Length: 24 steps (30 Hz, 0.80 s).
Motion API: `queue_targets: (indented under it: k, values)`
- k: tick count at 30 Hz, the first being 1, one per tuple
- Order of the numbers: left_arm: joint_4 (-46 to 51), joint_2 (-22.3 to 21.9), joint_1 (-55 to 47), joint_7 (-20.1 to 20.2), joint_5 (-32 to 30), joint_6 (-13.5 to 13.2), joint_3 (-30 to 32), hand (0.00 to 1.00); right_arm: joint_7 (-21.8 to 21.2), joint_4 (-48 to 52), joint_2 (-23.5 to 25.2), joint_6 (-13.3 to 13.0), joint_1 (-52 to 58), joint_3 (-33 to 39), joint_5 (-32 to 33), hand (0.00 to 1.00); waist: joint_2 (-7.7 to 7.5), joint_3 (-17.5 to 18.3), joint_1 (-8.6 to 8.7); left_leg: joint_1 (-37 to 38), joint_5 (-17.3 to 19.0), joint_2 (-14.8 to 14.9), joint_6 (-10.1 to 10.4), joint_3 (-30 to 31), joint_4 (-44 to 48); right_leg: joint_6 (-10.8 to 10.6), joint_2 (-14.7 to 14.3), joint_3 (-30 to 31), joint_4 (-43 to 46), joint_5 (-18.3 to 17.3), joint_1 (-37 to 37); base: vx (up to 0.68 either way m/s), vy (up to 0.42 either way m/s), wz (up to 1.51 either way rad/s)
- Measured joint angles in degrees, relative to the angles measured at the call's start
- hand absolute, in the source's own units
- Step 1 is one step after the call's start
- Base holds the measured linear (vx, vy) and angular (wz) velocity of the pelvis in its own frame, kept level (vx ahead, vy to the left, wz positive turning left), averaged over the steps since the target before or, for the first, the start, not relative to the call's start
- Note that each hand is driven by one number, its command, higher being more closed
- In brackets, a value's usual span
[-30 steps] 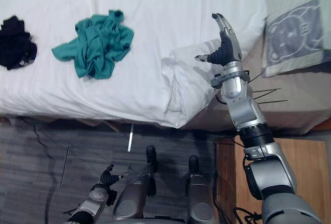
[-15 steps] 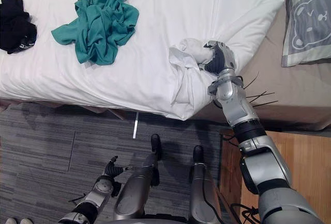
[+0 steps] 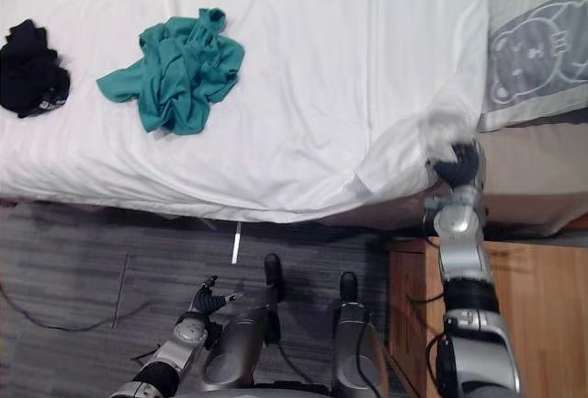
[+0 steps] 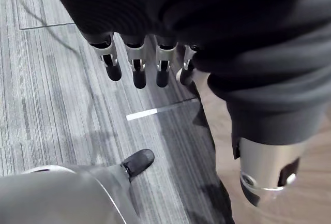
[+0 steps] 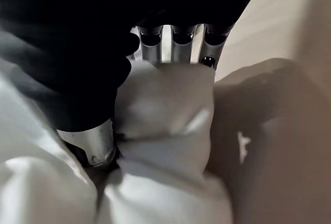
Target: Tidy the bed and pick cloth on bed and put in laundry
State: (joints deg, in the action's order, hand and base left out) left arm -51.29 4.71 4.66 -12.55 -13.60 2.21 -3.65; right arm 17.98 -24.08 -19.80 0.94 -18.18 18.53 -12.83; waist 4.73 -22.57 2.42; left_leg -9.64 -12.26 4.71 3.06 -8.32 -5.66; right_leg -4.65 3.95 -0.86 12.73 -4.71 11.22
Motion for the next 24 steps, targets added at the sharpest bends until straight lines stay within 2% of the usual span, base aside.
queue_targets:
  k: [3,4,6,9,11,12,14,17,19,22,24]
  values:
    - [0.04,-0.13,-1.52,0.09,-0.05,0.13,2.31,0.0,0.66,-0.08,5.37,-0.44,3.02,4.21,5.47,0.0,-0.33,3.18,-0.1,2.12,1.09,0.2,0.43,-0.69,-0.21,-0.01,-0.19,0.39,-2.05,0.12,-2.61,0.08,-0.021,-0.09]
    - [0.02,-0.39,-2.23,0.11,-0.06,0.29,3.89,0.0,0.82,-0.74,8.58,-0.49,3.59,6.65,8.9,0.0,-0.46,4.15,-0.11,2.89,1.62,0.35,0.26,-1.08,-0.3,0.01,-0.35,0.52,-2.72,0.13,-3.66,0.07,-0.022,-0.11]
    - [-0.05,-1.19,-2.95,0.15,-0.05,1.08,5.98,0.0,1.49,-1.85,12.13,0.01,4.91,10.43,13.24,0.0,-0.59,4.37,-0.2,4.2,2.23,0.45,0.43,-1.68,-0.32,0.04,-0.58,0.93,-3.38,0.14,-5.08,0.07,-0.024,-0.14]
    - [-0.59,-3.55,-4.99,0.21,-0.05,1.77,8.86,0.0,5.46,-6.21,16.65,3.51,12.3,19.05,18.48,0.0,-0.79,5.65,-0.2,5.07,3.09,0.41,0.02,-3.36,-0.34,0.05,-0.59,1.31,-4.52,0.43,-6.05,0.09,-0.018,-0.17]
    - [-0.54,-4.21,-5.29,0.17,-0.01,2.13,10.17,0.0,7.84,-6.21,18.17,4.58,16.19,22.3,20.75,0.0,-1.02,6.0,-0.03,5.74,3.26,0.39,0.0,-4.26,-0.35,0.01,-0.11,1.73,-4.83,0.55,-6.53,0.08,0.008,-0.24]
    - [-0.46,-4.74,-5.62,0.13,-0.01,2.43,10.77,0.0,10.73,-5.76,18.68,4.65,19.19,24.3,22.53,1.0,-1.49,7.06,0.01,6.74,3.9,0.43,-0.03,-5.52,-0.36,0.0,-0.08,2.61,-5.08,0.54,-7.15,0.09,0.011,-0.29]
    - [-0.47,-5.36,-6.01,0.07,-0.01,2.44,10.79,0.0,12.61,-2.94,18.91,4.94,21.18,25.41,23.05,1.0,-1.75,8.6,-0.02,7.02,4.52,0.45,0.13,-6.12,-0.37,-0.02,0.01,2.85,-5.28,0.53,-7.31,0.05,0.002,-0.16]
    - [-0.49,-6.98,-6.6,-0.15,-0.02,2.48,10.79,0.0,17.06,9.16,19.31,5.93,22.32,25.9,22.18,1.0,-2.04,10.6,0.11,7.38,5.84,1.29,-0.05,-10.67,-0.38,-0.13,0.28,2.53,-6.93,1.17,-8.34,0.01,0.007,0.04]
    - [-0.26,-7.11,-6.91,-0.26,-0.09,2.42,10.76,0.0,18.61,14.97,18.73,5.78,21.21,24.76,20.04,1.0,-2.54,11.06,-0.05,7.53,5.81,1.39,-0.05,-11.41,-0.37,-0.13,0.38,2.43,-7.0,1.22,-8.55,0.04,0.012,0.06]
    - [-0.54,-6.04,-7.0,-0.18,-0.56,2.42,9.91,0.0,18.81,16.69,15.76,5.71,15.72,21.04,15.1,1.0,-3.26,11.34,-0.07,7.89,5.39,1.22,0.23,-10.6,-0.36,-0.12,0.45,2.45,-7.02,1.23,-9.05,0.01,0.005,0.03]
    - [-0.73,-5.2,-7.07,-0.04,-0.62,2.39,8.47,0.0,17.83,16.4,12.83,5.67,12.37,17.75,11.95,1.0,-3.14,11.23,-0.12,7.71,4.91,0.95,0.08,-9.86,-0.35,-0.13,0.57,2.07,-7.02,1.22,-9.04,0.01,0.007,0.11]
